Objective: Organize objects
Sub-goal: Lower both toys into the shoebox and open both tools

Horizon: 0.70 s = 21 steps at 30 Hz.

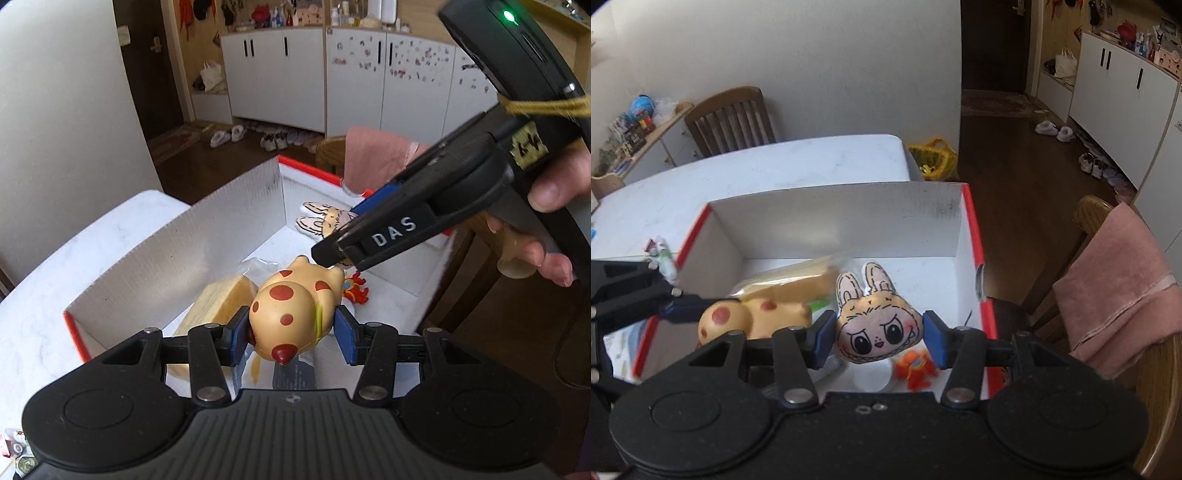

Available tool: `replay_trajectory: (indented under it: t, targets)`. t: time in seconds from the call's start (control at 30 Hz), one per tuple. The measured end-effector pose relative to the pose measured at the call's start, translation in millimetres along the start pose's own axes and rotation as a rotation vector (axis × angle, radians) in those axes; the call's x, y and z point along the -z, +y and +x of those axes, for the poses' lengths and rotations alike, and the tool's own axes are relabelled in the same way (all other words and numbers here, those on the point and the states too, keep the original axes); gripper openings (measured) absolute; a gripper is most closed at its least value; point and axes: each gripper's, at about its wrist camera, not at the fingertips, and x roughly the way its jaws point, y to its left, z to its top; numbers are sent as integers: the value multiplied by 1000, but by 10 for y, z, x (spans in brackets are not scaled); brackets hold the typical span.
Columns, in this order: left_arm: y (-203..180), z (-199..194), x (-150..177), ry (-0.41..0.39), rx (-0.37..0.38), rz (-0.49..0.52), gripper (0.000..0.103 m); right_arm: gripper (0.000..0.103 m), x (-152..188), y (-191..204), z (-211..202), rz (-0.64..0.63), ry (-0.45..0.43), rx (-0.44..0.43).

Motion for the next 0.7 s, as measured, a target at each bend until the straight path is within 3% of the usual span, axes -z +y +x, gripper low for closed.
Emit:
replay_trajectory:
  t: [0.3,0.5,0.7]
  targets:
    - [-30,379,-49,96,-24,1,47,50,-173,-64,418,-29,71,24]
    - [-23,510,-74,138,-33,-10,47,52,-205,45,537,-108,88,66]
    - [5,603,-151,192,-20,-37,47,52,-230,-27,582,-84,112,57]
